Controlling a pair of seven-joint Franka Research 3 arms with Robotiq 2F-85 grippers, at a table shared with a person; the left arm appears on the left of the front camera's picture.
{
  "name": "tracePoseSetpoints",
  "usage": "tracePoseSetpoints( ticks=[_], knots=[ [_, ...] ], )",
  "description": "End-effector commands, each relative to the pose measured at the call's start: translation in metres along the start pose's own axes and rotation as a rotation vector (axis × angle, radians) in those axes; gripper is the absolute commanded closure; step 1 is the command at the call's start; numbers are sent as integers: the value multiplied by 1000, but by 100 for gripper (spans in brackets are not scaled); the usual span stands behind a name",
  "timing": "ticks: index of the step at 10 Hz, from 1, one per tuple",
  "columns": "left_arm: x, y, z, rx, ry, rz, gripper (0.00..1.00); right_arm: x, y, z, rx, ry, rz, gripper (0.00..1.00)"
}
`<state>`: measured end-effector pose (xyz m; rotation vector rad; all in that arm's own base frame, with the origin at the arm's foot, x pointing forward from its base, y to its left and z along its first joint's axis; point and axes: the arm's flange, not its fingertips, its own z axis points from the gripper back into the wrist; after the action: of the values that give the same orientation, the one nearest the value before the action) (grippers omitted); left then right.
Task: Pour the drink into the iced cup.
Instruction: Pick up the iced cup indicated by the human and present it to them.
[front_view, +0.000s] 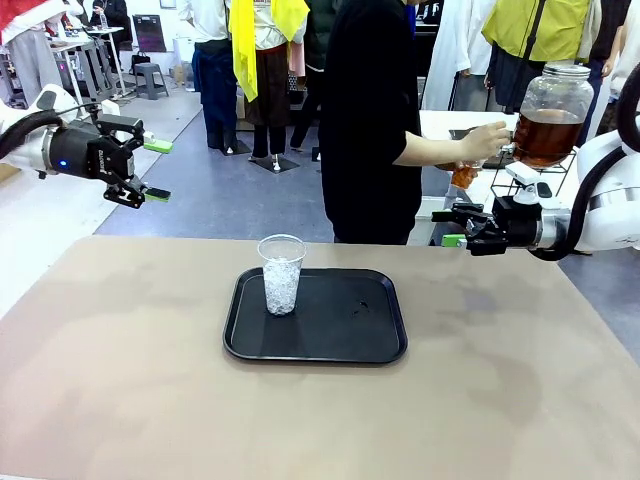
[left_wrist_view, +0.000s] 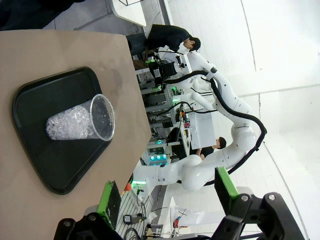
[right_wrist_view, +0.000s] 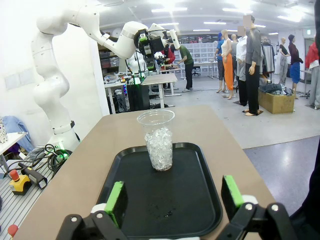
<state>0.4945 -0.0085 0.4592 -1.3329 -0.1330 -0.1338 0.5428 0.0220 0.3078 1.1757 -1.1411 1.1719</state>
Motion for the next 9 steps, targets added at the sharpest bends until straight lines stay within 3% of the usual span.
tracePoseSetpoints(
  ticks=[1, 9],
  knots=[
    [-2, -1, 1, -3, 0, -2, 0, 4, -1, -2, 5, 2, -8, 0],
    [-2, -1, 1, -3, 0, -2, 0, 4, -1, -2, 5, 2, -8, 0]
  ],
)
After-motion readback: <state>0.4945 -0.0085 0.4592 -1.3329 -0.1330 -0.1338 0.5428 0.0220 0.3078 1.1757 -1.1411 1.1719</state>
